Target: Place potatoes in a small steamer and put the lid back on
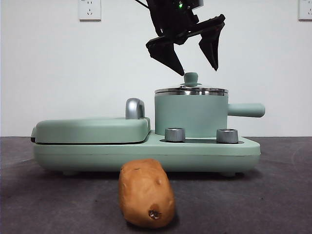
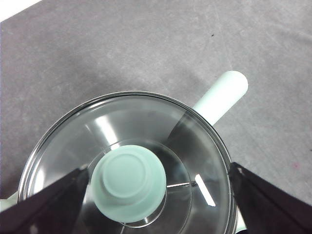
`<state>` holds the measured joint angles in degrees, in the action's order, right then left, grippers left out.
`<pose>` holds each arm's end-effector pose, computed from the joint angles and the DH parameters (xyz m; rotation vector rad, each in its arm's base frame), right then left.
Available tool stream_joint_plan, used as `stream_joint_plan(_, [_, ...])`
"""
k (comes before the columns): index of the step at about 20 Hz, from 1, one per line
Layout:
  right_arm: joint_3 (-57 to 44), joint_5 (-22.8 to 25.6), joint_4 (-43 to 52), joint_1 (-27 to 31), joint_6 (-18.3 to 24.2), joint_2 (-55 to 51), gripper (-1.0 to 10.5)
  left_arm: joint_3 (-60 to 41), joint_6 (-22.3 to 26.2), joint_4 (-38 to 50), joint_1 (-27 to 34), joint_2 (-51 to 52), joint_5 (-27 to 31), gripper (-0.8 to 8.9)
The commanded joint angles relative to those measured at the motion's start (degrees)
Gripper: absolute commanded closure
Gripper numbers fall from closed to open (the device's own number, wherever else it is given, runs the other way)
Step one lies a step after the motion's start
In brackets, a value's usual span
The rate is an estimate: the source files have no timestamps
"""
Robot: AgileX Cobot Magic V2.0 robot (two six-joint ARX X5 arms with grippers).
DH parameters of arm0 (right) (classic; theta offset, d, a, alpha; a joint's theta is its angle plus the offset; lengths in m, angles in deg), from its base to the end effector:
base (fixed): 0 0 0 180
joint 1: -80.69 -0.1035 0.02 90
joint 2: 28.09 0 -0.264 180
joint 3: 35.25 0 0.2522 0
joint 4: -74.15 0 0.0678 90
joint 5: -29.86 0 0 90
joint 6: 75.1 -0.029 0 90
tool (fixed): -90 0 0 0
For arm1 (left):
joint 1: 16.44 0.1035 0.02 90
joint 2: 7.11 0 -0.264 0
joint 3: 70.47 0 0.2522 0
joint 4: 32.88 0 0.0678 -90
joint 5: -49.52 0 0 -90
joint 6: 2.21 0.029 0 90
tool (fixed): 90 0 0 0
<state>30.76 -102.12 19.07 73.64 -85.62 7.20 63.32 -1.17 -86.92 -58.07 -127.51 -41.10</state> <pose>0.0996 0.0319 0.3480 0.3013 0.4952 0.8033 0.3529 -0.3140 0.3265 0.2707 0.6731 -0.7121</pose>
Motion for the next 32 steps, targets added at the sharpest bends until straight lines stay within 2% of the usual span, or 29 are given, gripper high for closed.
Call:
stream_joint_plan(1, [0.7,0.0,0.5,-0.1,-0.8,0.2,3.6,1.8,-2.2,0.6,0.4,-1.7,-3.0,3.84])
stream_joint_plan(4, [0.7,-0.1,0.5,-0.1,-0.9,0.2,3.6,1.8,-3.0,0.7,0.9,-1.9,-3.4,3.93])
stream_joint_plan(7, [0.7,-0.1,0.5,-0.1,-0.9,0.2,3.6,1.8,-3.1,0.6,1.2,-2.2,-3.3,4.42])
stream_joint_plan(12, [0.7,0.0,0.5,-0.1,-0.9,0.2,3.6,1.8,-3.0,0.7,1.3,-3.4,-3.3,4.46])
stream_joint_plan(23, [0.7,0.0,-1.0,-0.1,-0.8,0.2,3.6,1.8,-3.0,0.6,2.4,-3.6,-1.9,8.07])
stream_joint_plan(27, [0.7,0.0,-1.0,-0.1,-0.8,0.2,3.6,2.2,-2.6,0.8,2.6,-3.6,-1.9,8.09])
stream_joint_plan(32, [0.7,0.0,-1.0,-0.1,-0.8,0.2,3.6,8.7,-2.1,-4.1,2.6,-3.6,-0.6,8.09])
